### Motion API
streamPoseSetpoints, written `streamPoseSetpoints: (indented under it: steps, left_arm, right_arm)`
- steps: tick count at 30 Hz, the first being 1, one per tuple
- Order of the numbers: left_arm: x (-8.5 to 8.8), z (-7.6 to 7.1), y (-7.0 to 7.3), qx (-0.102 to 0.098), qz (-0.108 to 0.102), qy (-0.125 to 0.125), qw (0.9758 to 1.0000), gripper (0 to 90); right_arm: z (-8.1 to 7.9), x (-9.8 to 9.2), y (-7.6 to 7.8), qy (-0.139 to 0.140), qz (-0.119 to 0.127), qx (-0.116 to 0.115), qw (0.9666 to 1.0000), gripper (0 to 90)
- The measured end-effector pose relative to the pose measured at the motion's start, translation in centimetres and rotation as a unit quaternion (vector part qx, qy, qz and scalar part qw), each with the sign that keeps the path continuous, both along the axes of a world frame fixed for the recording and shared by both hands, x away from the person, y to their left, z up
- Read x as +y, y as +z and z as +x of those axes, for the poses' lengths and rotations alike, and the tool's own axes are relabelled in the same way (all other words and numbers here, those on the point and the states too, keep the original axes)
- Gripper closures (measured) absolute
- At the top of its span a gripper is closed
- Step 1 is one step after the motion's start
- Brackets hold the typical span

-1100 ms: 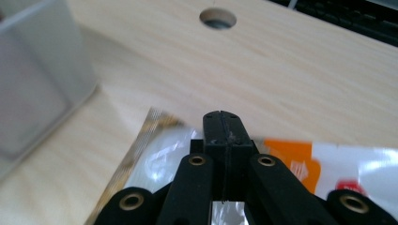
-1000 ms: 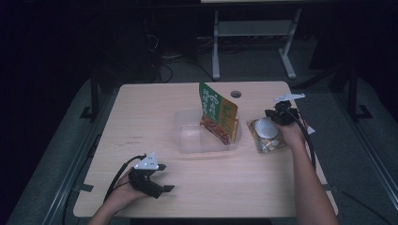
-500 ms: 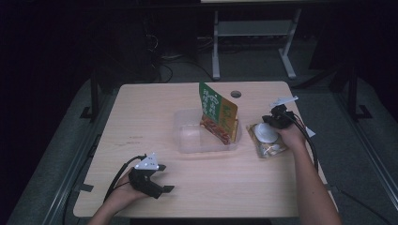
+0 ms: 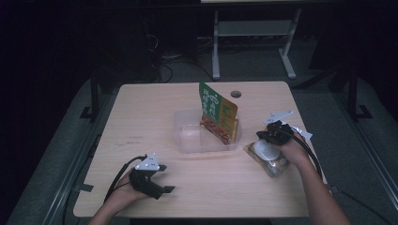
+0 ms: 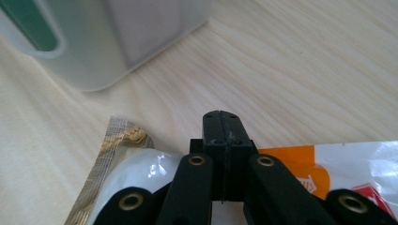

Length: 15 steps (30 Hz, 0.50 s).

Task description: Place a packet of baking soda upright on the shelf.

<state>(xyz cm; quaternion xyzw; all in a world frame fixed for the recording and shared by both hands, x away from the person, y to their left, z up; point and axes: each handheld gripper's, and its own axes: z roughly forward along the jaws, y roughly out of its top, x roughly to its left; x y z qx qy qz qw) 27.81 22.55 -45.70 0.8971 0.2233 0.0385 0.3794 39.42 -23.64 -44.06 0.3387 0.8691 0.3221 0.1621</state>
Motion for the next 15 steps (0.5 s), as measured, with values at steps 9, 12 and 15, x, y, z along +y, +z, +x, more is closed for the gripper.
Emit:
streamPoseSetpoints:
  steps: [9,12,15]
  left_arm:
    - [-0.1,0.1,0.0,-0.001,0.001,0.0,1.0,14.3]
    - [-0.1,-0.2,0.1,-0.004,0.001,-0.001,1.0,14.3]
    - [-0.1,-0.1,0.1,-0.003,-0.001,0.0,1.0,14.3]
  right_arm:
    - [-4.0,-1.9,1.4,-0.008,-0.002,-0.016,0.9998,89.7]
    - [-4.8,-2.3,1.2,-0.007,-0.009,-0.008,0.9999,89.7]
    - [-5.3,-2.9,1.4,-0.006,-0.016,-0.003,0.9999,89.8]
